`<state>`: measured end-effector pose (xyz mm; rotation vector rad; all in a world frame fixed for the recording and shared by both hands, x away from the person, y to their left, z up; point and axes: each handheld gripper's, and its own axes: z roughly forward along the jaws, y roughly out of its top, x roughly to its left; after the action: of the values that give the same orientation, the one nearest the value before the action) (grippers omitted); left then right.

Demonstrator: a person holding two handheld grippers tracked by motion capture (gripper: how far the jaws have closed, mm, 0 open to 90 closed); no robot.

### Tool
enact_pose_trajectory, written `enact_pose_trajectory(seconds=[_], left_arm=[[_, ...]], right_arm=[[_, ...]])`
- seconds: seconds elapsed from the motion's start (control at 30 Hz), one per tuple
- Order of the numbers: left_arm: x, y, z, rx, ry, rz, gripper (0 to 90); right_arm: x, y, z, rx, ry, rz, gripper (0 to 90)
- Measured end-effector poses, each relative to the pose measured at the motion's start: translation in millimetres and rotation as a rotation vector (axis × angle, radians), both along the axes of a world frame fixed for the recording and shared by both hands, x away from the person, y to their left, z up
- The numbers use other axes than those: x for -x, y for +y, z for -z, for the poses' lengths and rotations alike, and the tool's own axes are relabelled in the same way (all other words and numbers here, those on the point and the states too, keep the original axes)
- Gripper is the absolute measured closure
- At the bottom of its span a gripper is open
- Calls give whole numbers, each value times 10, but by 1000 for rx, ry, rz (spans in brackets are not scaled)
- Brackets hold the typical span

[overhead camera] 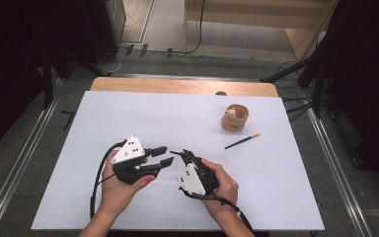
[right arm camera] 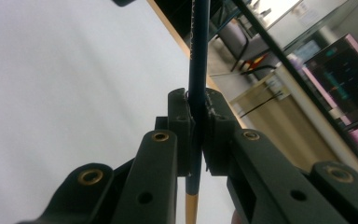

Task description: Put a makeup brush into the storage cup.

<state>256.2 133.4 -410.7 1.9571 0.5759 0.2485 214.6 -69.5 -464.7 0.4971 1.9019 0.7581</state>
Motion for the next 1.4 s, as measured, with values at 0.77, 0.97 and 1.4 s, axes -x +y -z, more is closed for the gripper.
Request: enact_pose_trajectory(seconds=[0.77, 0.97, 1.4], left_arm=[[-30, -73, 38, -58, 96, 14, 779], [-47, -69, 48, -52, 119, 34, 843], [-56, -34, 48, -43, 109, 33, 864]], right_arm=[[57, 129, 90, 250, -140, -4, 850], [56, 124, 83, 269, -145, -14, 849], [37, 84, 80, 159, -136, -12, 566]])
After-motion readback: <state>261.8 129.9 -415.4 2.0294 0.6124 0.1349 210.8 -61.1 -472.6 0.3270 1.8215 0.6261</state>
